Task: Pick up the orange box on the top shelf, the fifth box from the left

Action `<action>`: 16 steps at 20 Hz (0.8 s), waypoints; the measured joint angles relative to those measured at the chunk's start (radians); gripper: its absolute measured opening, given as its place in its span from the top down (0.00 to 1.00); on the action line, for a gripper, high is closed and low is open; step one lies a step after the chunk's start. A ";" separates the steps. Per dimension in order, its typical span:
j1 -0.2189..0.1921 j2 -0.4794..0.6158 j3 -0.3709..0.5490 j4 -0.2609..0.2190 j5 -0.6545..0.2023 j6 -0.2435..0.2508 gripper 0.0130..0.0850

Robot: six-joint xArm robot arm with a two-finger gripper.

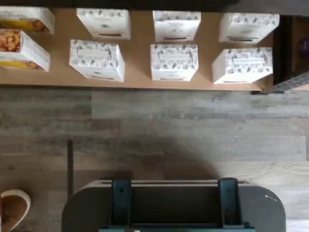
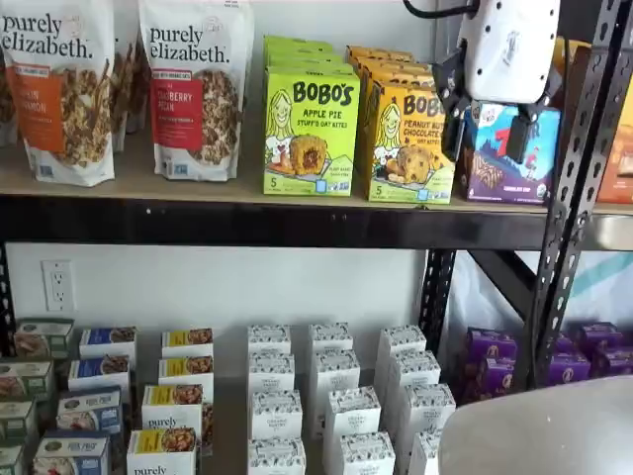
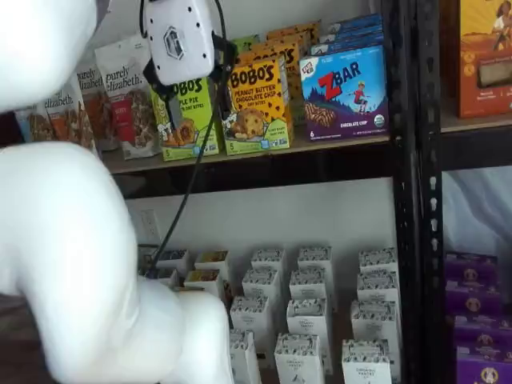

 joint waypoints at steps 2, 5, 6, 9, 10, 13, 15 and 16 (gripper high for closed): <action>0.000 0.022 -0.006 -0.005 -0.021 -0.002 0.00; 0.004 0.070 -0.028 -0.031 -0.048 -0.005 0.00; 0.007 0.083 -0.034 -0.041 -0.054 -0.005 0.00; 0.007 0.124 -0.057 -0.056 -0.081 -0.008 0.00; 0.002 0.143 -0.068 -0.056 -0.093 -0.011 0.00; -0.011 0.194 -0.103 -0.050 -0.132 -0.020 0.00; -0.020 0.230 -0.132 -0.042 -0.153 -0.026 0.00; -0.025 0.248 -0.147 -0.036 -0.158 -0.030 0.00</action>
